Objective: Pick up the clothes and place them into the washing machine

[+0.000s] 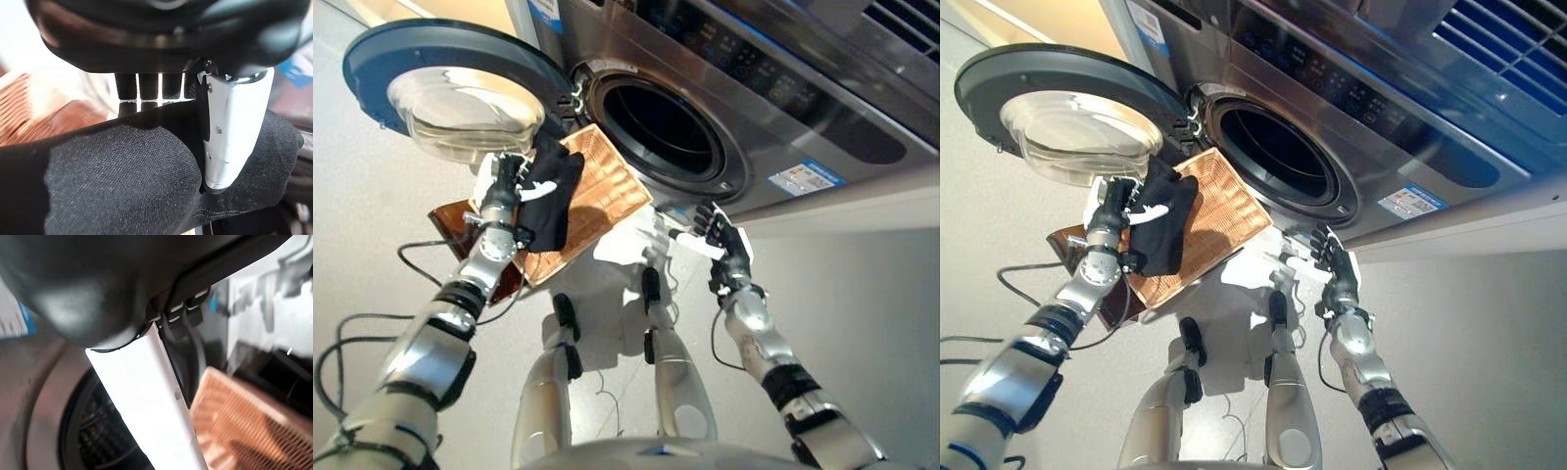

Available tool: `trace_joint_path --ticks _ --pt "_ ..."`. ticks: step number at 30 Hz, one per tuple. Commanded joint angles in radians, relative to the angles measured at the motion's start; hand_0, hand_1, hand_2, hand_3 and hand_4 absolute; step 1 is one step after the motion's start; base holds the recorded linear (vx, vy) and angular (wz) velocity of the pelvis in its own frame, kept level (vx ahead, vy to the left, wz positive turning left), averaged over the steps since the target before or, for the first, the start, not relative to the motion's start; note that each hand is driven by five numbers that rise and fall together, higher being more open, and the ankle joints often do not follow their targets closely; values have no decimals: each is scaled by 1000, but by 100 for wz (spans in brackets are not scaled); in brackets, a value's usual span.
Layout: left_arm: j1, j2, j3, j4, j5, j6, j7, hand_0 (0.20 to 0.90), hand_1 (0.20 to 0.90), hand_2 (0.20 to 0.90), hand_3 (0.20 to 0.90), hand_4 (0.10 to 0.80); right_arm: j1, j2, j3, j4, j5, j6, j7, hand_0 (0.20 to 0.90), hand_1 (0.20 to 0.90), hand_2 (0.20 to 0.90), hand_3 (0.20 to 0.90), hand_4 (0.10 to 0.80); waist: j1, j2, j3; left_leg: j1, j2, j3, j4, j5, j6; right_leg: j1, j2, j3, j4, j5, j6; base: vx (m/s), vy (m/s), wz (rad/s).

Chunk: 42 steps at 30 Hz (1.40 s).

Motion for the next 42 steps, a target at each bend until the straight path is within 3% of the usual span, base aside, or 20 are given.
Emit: trace_joint_path --ticks 1,8,25,42 --pt "-32 -15 46 -114 -104 -130 20 200 200 200 200 300 -82 -7 11 -66 40 -87 -14 900 900 900 900 800 17 38 -28 -32 25 -56 12 21 -110 72 4 -22 -6 -36 19 -13 -32 5" --pt "-19 -69 46 -141 -138 -153 36 200 200 200 200 300 -181 39 97 -81 89 -84 -10 900 900 900 900 800 43 45 -23 -20 32 -63 -1 37 -114 78 12 -36 8 -48 9 -16 -32 4" --pt "-72 -79 39 -199 -180 -214 43 200 200 200 200 300 -179 95 275 -131 180 -70 111 900 900 900 900 800 50 32 -39 -23 46 -80 -16 54 -124 74 22 -50 26 -67 1 -3 -9 3" --pt "-58 -118 39 -297 -275 -239 1 200 200 200 200 300 -232 118 331 -92 161 -38 117 900 900 900 900 800 67 37 -48 -26 51 -94 -26 63 -126 72 26 -62 29 -74 -3 1 -1 1"
